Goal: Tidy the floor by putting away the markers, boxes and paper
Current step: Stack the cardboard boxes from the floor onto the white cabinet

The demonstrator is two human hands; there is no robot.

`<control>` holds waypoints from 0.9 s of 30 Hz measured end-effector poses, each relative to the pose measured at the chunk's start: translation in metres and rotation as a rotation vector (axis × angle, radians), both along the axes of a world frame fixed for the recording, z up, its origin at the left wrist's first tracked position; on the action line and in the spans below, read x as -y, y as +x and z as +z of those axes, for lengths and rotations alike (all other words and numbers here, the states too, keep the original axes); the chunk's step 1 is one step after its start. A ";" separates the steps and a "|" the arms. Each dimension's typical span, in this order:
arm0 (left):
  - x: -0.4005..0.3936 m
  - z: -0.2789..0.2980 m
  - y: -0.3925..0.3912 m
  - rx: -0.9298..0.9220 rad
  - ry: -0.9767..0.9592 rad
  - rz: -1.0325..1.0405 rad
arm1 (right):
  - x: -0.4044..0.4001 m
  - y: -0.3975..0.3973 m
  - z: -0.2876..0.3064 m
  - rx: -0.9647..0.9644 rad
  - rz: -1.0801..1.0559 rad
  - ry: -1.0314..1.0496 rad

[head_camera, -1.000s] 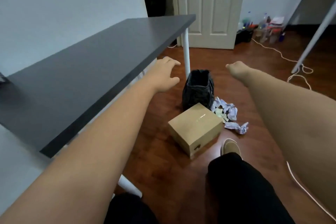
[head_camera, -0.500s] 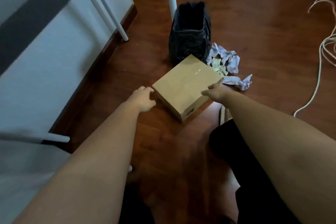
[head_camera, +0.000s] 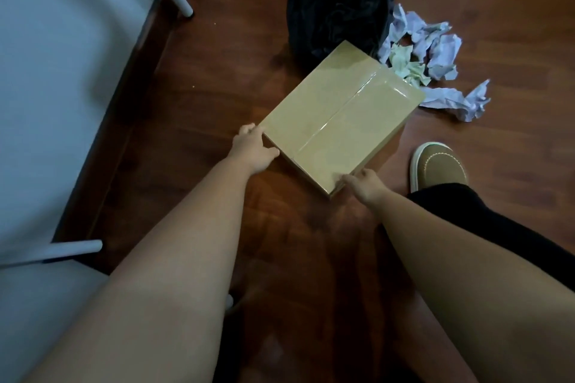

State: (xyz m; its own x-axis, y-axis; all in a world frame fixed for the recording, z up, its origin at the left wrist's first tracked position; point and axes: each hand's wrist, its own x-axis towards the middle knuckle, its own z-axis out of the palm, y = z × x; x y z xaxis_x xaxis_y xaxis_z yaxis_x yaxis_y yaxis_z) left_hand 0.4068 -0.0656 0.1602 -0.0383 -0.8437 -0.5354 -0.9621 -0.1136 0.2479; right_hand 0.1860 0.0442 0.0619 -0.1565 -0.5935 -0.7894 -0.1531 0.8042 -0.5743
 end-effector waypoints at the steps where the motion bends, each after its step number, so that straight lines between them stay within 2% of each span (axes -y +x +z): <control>1: 0.007 -0.007 -0.001 -0.001 0.002 0.026 | -0.002 0.003 -0.005 0.019 -0.034 0.001; 5: 0.028 -0.031 0.004 0.130 0.127 -0.134 | -0.014 0.014 -0.020 0.063 -0.097 0.018; 7: 0.033 -0.041 0.005 0.131 0.155 -0.162 | -0.019 0.016 -0.026 0.110 -0.157 -0.021; 9: 0.034 -0.047 0.006 0.080 0.169 -0.104 | -0.022 0.017 -0.025 0.141 -0.234 -0.053; 12: 0.033 -0.047 0.010 -0.039 0.256 0.103 | -0.035 0.023 -0.020 0.260 -0.363 -0.073; 15: 0.011 -0.041 0.013 -0.134 0.360 0.237 | -0.057 0.034 -0.003 0.389 -0.555 -0.019; 18: -0.029 -0.028 0.009 -0.381 0.265 0.441 | -0.074 0.039 0.020 0.447 -0.700 -0.016; 21: -0.058 0.006 -0.004 -0.592 0.065 0.543 | -0.085 0.038 0.054 0.468 -0.723 -0.021; 24: -0.068 0.064 -0.017 -0.580 -0.148 0.477 | -0.090 0.036 0.097 0.564 -0.743 -0.088; 27: -0.070 0.131 -0.020 -0.494 -0.203 0.387 | -0.096 0.036 0.141 0.663 -0.756 -0.147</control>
State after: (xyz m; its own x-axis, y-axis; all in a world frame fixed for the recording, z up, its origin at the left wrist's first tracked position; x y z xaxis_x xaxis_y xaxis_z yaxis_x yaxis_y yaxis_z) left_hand 0.3869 0.0043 0.2915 0.0874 -0.9283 -0.3615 -0.6290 -0.3328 0.7026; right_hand 0.2223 0.1407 0.2031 -0.0878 -0.6187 -0.7807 0.7518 0.4730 -0.4594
